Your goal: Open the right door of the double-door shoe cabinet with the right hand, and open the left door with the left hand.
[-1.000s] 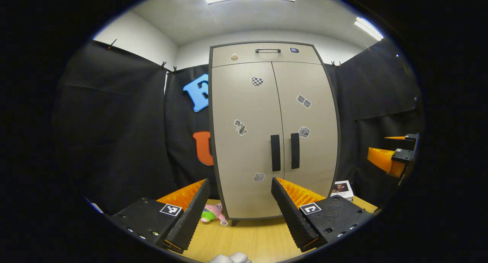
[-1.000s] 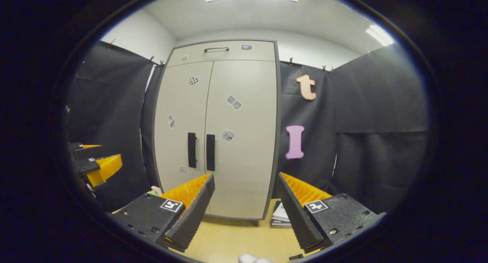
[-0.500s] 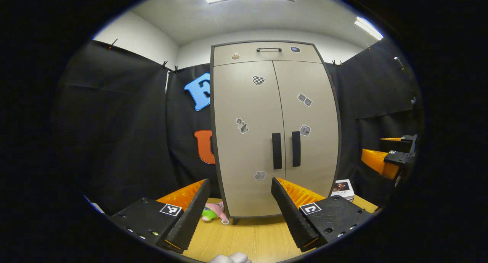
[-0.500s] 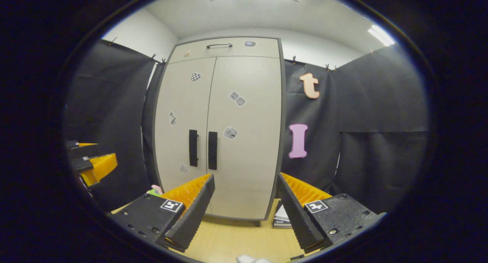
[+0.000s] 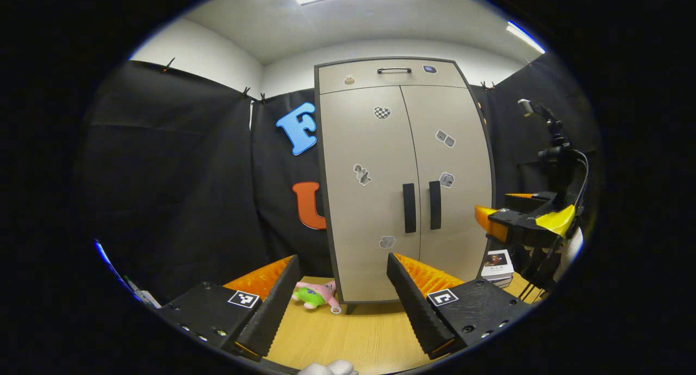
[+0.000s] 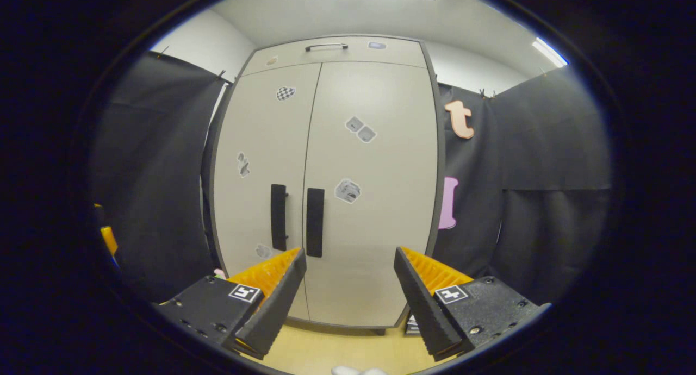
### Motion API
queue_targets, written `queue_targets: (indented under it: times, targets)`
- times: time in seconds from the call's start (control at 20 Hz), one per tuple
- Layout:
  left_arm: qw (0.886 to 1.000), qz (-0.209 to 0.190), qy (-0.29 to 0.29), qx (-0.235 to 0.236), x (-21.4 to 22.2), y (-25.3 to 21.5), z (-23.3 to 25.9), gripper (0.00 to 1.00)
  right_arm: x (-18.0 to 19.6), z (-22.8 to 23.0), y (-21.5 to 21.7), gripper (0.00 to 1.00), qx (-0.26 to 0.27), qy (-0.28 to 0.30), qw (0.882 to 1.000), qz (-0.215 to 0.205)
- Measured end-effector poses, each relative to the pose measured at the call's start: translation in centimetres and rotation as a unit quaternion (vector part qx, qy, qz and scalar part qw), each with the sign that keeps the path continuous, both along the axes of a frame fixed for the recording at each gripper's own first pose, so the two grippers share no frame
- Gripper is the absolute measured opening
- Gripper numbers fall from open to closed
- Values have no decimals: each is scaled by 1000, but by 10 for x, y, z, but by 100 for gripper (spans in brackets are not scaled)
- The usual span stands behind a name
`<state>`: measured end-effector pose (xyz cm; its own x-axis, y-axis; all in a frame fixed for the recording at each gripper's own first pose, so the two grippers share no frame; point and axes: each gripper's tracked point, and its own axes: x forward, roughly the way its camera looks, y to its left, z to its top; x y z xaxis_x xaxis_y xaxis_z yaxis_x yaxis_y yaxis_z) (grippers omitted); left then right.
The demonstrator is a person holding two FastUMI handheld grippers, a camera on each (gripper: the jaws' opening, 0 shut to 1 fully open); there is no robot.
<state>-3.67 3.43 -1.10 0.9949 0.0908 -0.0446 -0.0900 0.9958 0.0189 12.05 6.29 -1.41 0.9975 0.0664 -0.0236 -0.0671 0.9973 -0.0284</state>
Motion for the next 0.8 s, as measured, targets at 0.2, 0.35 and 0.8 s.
queue_targets:
  times: [0.2,0.35,0.8]
  targets:
    - [1000,15,6,-4,-8,10,-3,96,39,3,19,100,-4,1,1000,-4]
    - [1000,22,13,-8,-12,17,-5,96,67,8,33,100,-4,0,1000,-4]
    - [999,36,9,-6,-17,28,0,96,128,9,57,94,2,27,1000,-9]
